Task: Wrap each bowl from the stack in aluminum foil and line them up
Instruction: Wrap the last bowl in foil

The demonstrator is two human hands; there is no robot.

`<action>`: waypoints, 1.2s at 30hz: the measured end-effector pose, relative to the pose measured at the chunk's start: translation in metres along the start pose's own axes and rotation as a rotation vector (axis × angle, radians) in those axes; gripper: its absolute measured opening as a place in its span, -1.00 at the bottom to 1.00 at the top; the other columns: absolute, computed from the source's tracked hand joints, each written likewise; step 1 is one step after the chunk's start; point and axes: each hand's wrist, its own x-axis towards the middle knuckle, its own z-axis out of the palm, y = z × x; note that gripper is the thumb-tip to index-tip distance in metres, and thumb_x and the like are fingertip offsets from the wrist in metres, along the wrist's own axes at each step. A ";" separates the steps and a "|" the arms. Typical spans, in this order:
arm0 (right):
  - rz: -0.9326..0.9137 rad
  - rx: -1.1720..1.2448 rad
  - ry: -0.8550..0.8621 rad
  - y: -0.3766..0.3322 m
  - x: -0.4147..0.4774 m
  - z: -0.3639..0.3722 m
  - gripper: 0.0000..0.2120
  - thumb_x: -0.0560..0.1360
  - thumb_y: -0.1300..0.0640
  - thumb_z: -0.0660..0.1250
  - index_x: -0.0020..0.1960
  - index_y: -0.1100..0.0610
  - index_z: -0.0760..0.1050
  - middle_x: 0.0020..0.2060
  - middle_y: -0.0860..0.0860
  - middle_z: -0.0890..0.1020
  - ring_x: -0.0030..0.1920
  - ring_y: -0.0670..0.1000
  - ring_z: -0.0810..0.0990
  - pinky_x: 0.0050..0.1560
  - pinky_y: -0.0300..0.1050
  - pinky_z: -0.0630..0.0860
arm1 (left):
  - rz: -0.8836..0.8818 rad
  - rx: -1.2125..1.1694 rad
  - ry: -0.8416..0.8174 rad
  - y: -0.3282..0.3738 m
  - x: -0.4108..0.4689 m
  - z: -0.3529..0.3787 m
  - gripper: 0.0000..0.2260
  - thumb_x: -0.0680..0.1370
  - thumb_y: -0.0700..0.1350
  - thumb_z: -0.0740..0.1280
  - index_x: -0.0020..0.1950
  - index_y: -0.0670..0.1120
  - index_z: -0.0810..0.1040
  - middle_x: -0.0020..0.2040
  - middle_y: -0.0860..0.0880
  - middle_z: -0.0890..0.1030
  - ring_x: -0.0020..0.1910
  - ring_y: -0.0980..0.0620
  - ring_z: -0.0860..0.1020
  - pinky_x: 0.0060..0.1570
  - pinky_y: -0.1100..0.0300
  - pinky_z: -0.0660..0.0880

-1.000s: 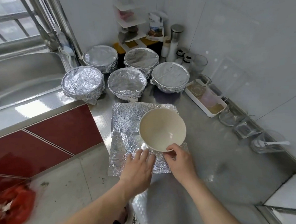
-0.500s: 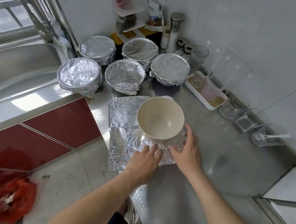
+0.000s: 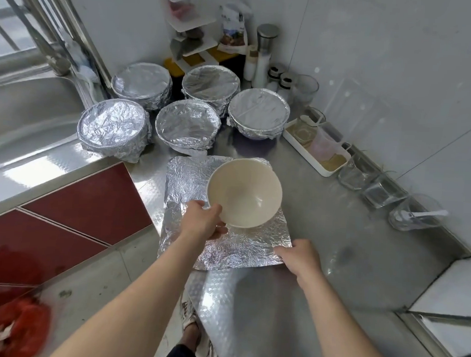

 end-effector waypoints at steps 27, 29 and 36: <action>-1.526 -0.075 0.518 -0.132 -0.111 -0.050 -0.71 0.63 0.11 0.17 0.11 0.27 0.58 0.08 0.10 0.66 0.18 0.11 0.60 0.19 0.00 0.51 | 0.092 -0.233 0.060 0.025 -0.042 -0.044 -0.67 0.59 0.14 0.22 0.23 -0.04 0.48 0.03 -0.14 0.56 -0.09 -0.09 0.58 -0.07 0.02 0.58; -1.568 -0.162 0.497 -0.121 -0.102 -0.023 -0.72 0.62 0.11 0.18 0.13 0.25 0.58 0.14 0.11 0.65 0.26 0.12 0.56 0.23 0.04 0.50 | -0.004 -0.527 -0.244 0.049 -0.054 -0.058 -0.56 0.57 0.27 0.19 0.22 -0.05 0.50 -0.02 -0.16 0.61 -0.12 -0.12 0.62 -0.06 -0.03 0.59; -1.524 -0.367 0.326 -0.085 -0.079 0.030 -0.78 0.44 0.14 0.38 0.08 0.14 0.58 0.23 0.04 0.60 0.33 0.07 0.46 0.20 0.13 0.47 | 0.102 -0.256 -0.153 0.049 -0.052 -0.054 -0.49 0.52 -0.30 0.40 0.38 -0.02 0.31 -0.14 -0.14 0.62 -0.34 -0.02 0.54 -0.39 0.16 0.44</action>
